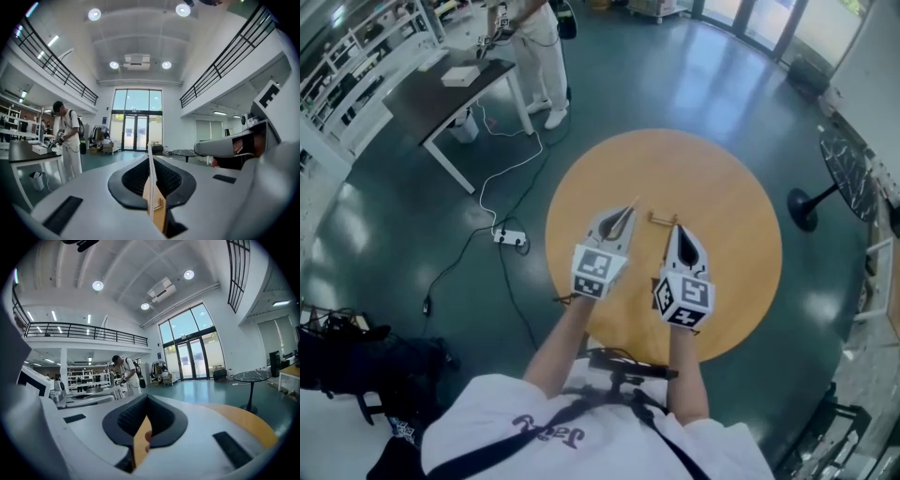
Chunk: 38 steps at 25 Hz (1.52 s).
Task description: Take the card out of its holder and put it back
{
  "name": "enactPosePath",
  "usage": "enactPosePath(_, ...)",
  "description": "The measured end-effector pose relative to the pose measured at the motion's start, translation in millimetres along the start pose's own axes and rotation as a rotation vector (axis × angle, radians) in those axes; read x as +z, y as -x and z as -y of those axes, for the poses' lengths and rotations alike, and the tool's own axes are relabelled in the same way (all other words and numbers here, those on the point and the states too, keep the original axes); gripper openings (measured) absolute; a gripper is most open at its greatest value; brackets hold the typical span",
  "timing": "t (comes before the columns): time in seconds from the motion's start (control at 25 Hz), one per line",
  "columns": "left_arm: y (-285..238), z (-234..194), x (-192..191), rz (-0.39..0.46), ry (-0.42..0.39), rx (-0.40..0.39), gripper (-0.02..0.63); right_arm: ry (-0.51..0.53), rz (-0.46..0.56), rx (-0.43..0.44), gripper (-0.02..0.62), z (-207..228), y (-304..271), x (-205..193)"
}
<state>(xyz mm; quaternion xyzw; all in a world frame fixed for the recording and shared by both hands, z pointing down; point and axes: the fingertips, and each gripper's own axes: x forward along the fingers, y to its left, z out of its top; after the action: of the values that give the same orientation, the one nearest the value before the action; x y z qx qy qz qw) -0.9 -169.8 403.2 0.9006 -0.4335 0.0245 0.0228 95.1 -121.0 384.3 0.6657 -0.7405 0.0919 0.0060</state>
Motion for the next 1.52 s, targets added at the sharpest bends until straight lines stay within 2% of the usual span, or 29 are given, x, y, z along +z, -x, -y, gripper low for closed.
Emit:
enactPosePath(0.72,15,0,-3,0.015,0.010,0.032,0.026,0.009,-0.015,0.042,0.020,-11,5,-6)
enactPosePath(1.0,14,-5,-19,0.000,0.028,0.047,0.026,0.003,-0.058,0.034,0.020,3,10,-24)
enactPosePath(1.24,3,-3,-34,-0.011,0.041,0.015,0.026,-0.012,-0.095,0.014,0.020,22,7,-34)
enactPosePath(1.52,-16,9,-62,-0.071,0.087,-0.029,0.026,-0.038,-0.143,0.010,0.020,39,0,-49)
